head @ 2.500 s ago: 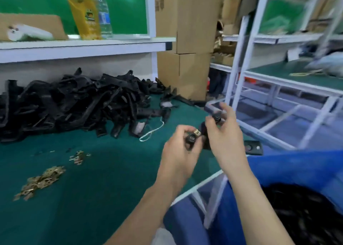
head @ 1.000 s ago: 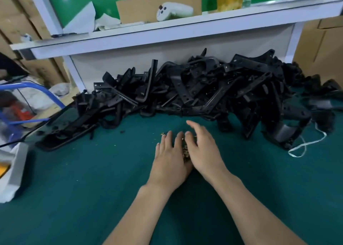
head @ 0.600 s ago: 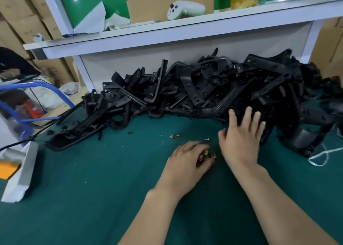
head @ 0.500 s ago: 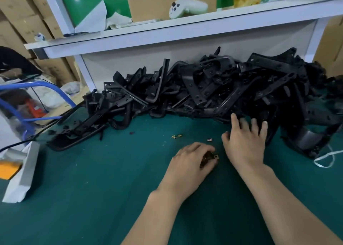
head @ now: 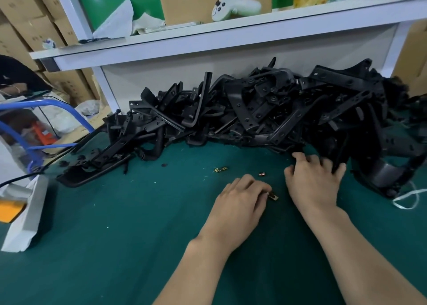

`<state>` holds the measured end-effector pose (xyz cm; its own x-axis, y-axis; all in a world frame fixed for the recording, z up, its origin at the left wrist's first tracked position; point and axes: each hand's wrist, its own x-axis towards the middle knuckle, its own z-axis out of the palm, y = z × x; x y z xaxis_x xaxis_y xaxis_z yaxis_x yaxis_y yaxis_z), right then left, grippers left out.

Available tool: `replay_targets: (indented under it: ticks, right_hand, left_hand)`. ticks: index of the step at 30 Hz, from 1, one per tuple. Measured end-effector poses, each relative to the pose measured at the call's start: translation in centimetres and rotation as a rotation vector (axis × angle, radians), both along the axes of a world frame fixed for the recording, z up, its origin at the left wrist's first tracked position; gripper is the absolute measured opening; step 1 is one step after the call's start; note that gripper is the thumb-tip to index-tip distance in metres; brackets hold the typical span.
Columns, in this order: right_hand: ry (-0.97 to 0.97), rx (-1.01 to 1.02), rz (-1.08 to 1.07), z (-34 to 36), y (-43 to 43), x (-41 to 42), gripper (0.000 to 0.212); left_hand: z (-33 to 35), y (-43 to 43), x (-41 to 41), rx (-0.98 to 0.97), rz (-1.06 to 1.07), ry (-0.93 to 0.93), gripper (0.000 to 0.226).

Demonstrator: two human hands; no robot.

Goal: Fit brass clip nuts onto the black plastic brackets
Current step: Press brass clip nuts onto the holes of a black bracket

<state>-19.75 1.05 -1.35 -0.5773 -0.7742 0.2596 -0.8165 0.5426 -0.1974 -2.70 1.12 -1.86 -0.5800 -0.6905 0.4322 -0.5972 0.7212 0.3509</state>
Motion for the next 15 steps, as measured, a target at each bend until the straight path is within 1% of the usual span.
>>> replay_targets:
  ticks: [6, 10, 12, 15]
  right_hand:
    - [0.007, -0.087, 0.046, 0.0, 1.1, 0.2, 0.036]
    - [-0.006, -0.087, 0.048, 0.0, 2.7, 1.7, 0.043]
    - [0.007, -0.127, 0.044, -0.1, 3.7, 2.4, 0.046]
    - [0.072, -0.215, 0.052, 0.1, 5.0, 3.0, 0.043]
  left_hand:
    - [0.1, 0.1, 0.1, 0.004, 0.016, 0.007, 0.025]
    - [0.1, 0.3, 0.2, -0.001, 0.042, 0.022, 0.024]
    - [0.3, 0.4, 0.3, -0.01, 0.053, 0.038, 0.024]
    - [0.4, 0.6, 0.3, -0.007, 0.06, 0.068, 0.023]
